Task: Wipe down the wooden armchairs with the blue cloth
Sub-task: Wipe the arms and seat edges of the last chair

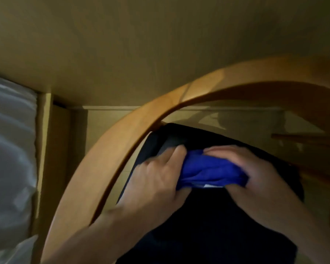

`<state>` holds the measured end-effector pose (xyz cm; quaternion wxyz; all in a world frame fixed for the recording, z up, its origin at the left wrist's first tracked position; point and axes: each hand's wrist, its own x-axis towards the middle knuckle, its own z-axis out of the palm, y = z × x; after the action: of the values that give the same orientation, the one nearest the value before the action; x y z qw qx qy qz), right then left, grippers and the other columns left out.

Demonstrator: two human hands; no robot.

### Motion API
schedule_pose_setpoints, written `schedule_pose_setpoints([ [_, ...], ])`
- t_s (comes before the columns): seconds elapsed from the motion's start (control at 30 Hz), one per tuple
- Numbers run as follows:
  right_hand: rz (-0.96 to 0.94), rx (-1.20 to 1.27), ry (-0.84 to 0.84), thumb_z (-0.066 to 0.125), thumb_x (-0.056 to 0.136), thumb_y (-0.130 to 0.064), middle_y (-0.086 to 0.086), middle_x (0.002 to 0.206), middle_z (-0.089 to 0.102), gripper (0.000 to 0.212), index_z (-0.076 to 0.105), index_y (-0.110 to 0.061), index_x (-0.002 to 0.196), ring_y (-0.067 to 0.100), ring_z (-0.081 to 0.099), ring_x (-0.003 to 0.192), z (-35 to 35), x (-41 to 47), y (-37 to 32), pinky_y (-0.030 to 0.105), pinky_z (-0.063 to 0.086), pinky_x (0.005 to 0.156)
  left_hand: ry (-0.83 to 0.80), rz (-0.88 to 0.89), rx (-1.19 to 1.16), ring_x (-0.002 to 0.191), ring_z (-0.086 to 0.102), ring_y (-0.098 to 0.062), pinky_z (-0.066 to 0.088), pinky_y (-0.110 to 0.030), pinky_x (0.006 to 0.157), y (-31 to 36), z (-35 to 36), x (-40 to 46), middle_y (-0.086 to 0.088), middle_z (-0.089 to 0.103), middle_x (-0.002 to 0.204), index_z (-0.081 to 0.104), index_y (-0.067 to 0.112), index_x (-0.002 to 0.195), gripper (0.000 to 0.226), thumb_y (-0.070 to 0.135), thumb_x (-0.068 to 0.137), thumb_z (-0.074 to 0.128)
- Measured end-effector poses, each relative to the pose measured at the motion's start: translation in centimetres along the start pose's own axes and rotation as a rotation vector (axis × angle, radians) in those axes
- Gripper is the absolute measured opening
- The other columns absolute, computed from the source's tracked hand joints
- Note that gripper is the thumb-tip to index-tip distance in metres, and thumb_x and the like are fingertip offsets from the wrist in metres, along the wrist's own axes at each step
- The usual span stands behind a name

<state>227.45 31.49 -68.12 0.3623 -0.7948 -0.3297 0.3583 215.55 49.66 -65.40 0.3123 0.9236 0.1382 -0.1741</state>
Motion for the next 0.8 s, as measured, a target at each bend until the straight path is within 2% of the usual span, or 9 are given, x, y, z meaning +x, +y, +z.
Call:
schedule_pose_setpoints([
  [0.07,-0.08,-0.004,0.047,0.067,0.076,0.001,-0.026,0.131,0.055,0.069,0.056,-0.045,0.126,0.001,0.05,0.126,-2.6,1.0,-3.5,0.024,0.045,0.097,0.179,0.104,-0.051,0.084,0.061,-0.003,0.056,-0.027,0.07,0.5,-4.3,-0.3,0.012,0.059,0.105,0.043,0.027,0.12,0.043,0.041,0.083,0.059],
  [0.17,-0.309,-0.105,0.097,0.062,0.08,-0.015,-0.02,0.128,0.058,0.055,0.056,-0.038,0.129,0.005,0.056,0.12,-4.4,4.2,-9.5,0.016,0.046,0.093,0.383,0.176,-0.107,0.085,0.061,0.0,0.053,-0.02,0.07,-0.8,-10.0,-1.3,0.012,0.062,0.101,0.051,0.021,0.119,0.04,0.032,0.083,0.064],
  [0.27,-0.409,-0.162,-0.033,0.059,0.077,-0.013,-0.014,0.122,0.061,0.056,0.055,-0.032,0.13,0.009,0.058,0.115,-2.0,9.0,-14.3,0.028,0.049,0.094,0.495,0.08,-0.094,0.082,0.06,0.0,0.047,-0.015,0.073,-4.7,-13.0,-3.7,0.016,0.061,0.088,0.061,0.023,0.108,0.027,0.026,0.081,0.067],
  [0.37,-0.356,-0.305,-0.253,0.062,0.082,-0.008,-0.013,0.127,0.057,0.063,0.051,-0.034,0.138,0.005,0.052,0.119,4.0,12.0,-17.0,0.036,0.044,0.103,0.455,-0.152,-0.125,0.082,0.059,0.006,0.044,-0.006,0.071,-9.4,-11.9,-7.8,0.022,0.06,0.082,0.06,0.035,0.103,0.024,0.029,0.08,0.064],
  [0.43,-0.324,-0.417,-0.347,0.06,0.081,-0.011,-0.014,0.13,0.053,0.063,0.049,-0.035,0.138,0.007,0.046,0.121,8.9,11.1,-17.4,0.038,0.04,0.106,0.38,-0.251,-0.235,0.086,0.059,0.01,0.045,-0.003,0.071,-11.6,-9.2,-11.4,0.023,0.062,0.086,0.056,0.041,0.107,0.033,0.024,0.081,0.067],
  [0.5,-0.403,-0.465,-0.293,0.053,0.078,-0.013,-0.014,0.13,0.052,0.058,0.055,-0.031,0.133,0.011,0.043,0.12,13.0,8.0,-17.1,0.039,0.04,0.105,0.383,-0.3,-0.34,0.089,0.061,0.011,0.045,-0.003,0.077,-12.8,-6.1,-15.0,0.024,0.064,0.093,0.055,0.041,0.114,0.048,0.015,0.078,0.072],
  [0.6,-0.378,-0.336,-0.13,0.043,0.074,-0.014,-0.015,0.131,0.052,0.057,0.06,-0.026,0.127,0.011,0.044,0.125,17.2,2.4,-16.5,0.037,0.043,0.103,0.47,-0.314,-0.347,0.104,0.059,0.007,0.048,-0.013,0.089,-13.4,-3.0,-18.9,0.022,0.063,0.115,0.057,0.036,0.124,0.056,0.014,0.074,0.072],
  [0.7,-0.291,-0.315,-0.087,0.059,0.071,-0.01,-0.019,0.134,0.05,0.061,0.059,-0.029,0.129,0.007,0.042,0.127,19.8,-2.2,-16.5,0.036,0.045,0.103,0.448,-0.261,-0.274,0.124,0.05,0.001,0.045,-0.029,0.103,-13.7,-1.7,-21.9,0.015,0.057,0.131,0.059,0.028,0.127,0.06,0.013,0.071,0.076],
  [0.8,-0.279,-0.377,-0.131,0.067,0.068,-0.02,-0.018,0.132,0.051,0.057,0.059,-0.032,0.123,0.009,0.047,0.122,20.9,-4.3,-17.5,0.035,0.049,0.095,0.342,-0.171,-0.229,0.129,0.047,-0.004,0.044,-0.036,0.104,-14.5,-1.7,-24.1,0.014,0.055,0.134,0.059,0.028,0.128,0.064,0.015,0.068,0.08],
])
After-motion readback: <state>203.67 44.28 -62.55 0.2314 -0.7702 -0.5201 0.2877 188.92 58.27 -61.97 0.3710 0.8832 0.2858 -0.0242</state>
